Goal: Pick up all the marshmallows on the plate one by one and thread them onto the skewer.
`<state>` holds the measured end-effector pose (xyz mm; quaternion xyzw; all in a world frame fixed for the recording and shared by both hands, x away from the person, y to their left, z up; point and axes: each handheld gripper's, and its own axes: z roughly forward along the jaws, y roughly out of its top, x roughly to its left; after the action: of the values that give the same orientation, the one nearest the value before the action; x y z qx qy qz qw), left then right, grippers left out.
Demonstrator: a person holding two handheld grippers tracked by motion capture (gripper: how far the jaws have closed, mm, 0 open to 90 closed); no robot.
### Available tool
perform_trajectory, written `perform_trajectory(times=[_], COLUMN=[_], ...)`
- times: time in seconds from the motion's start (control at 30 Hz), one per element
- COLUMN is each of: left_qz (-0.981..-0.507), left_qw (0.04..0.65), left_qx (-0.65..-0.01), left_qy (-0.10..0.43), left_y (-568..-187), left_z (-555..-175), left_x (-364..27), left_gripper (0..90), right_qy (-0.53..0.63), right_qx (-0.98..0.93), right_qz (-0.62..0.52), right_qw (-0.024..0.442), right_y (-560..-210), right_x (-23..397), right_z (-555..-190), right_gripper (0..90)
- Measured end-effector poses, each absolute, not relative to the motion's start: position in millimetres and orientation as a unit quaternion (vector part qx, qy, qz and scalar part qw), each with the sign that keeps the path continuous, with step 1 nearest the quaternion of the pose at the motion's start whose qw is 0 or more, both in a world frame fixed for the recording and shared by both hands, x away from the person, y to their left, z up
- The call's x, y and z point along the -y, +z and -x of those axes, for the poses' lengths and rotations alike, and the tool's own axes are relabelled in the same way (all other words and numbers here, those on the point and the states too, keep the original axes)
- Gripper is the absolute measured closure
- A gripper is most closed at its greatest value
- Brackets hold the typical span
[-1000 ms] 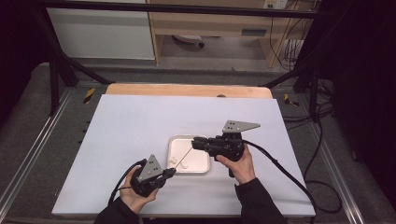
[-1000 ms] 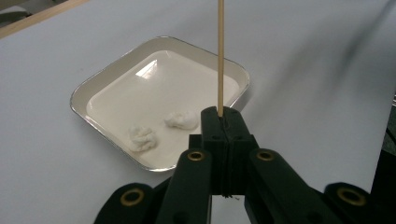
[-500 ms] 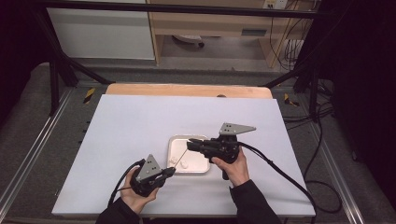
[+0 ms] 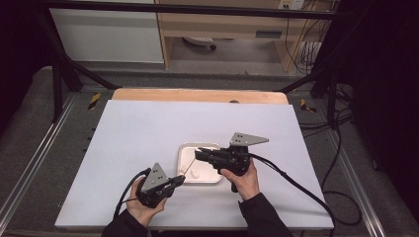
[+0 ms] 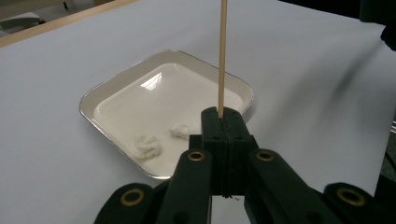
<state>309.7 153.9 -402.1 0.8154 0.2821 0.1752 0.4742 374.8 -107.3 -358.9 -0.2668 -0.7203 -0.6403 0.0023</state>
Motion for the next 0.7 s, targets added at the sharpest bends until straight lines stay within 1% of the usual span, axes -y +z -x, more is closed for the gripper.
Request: perform_trajectory(times=[0.07,0.17,0.23,0.27,0.33,0.37,0.4,0.47,0.53,0.57,0.6,0.63,0.7], left_qz=[-0.819,-0.817,-0.813,-0.801,-0.803,-0.805,-0.801,-0.808,-0.808,-0.807,-0.806,-0.805,-0.801], left_qw=[0.469,0.469,0.476,0.501,0.492,0.487,0.493,0.479,0.481,0.478,0.477,0.476,0.474], left_qx=[-0.279,-0.282,-0.284,-0.278,-0.270,-0.275,-0.279,-0.276,-0.276,-0.282,-0.288,-0.296,-0.314], left_qy=[0.178,0.179,0.175,0.175,0.199,0.200,0.194,0.204,0.200,0.200,0.201,0.196,0.188], left_y=[-404,-404,-402,-397,-386,-384,-387,-389,-388,-388,-388,-390,-394], left_z=[-310,-310,-310,-309,-306,-307,-309,-309,-310,-311,-312,-314,-318], left_x=[-152,-151,-153,-154,-151,-151,-155,-155,-155,-156,-158,-162,-169], left_gripper=[89.4,89.4,89.5,89.5,89.4,89.5,89.5,89.5,89.5,89.5,89.5,89.5,89.4], right_qy=[-0.644,-0.642,-0.640,-0.632,-0.603,-0.606,-0.615,-0.607,-0.604,-0.605,-0.606,-0.611,-0.619], right_qx=[0.718,0.719,0.722,0.728,0.756,0.755,0.748,0.755,0.756,0.754,0.754,0.748,0.740], right_qz=[0.265,0.266,0.264,0.264,0.251,0.245,0.245,0.245,0.249,0.250,0.251,0.258,0.262], right_qw=[0.010,0.010,0.015,0.016,0.042,0.054,0.050,0.050,0.048,0.048,0.041,0.033,0.017], right_y=[-360,-363,-364,-366,-380,-384,-386,-385,-386,-385,-384,-383,-376], right_x=[105,103,102,99,85,80,76,74,73,74,74,75,79], right_z=[-374,-374,-373,-373,-370,-368,-367,-369,-370,-370,-370,-369,-369], right_gripper=[81.3,81.3,81.4,81.4,81.1,81.2,81.1,80.8,79.2,76.9,69.3,59.8,52.9])
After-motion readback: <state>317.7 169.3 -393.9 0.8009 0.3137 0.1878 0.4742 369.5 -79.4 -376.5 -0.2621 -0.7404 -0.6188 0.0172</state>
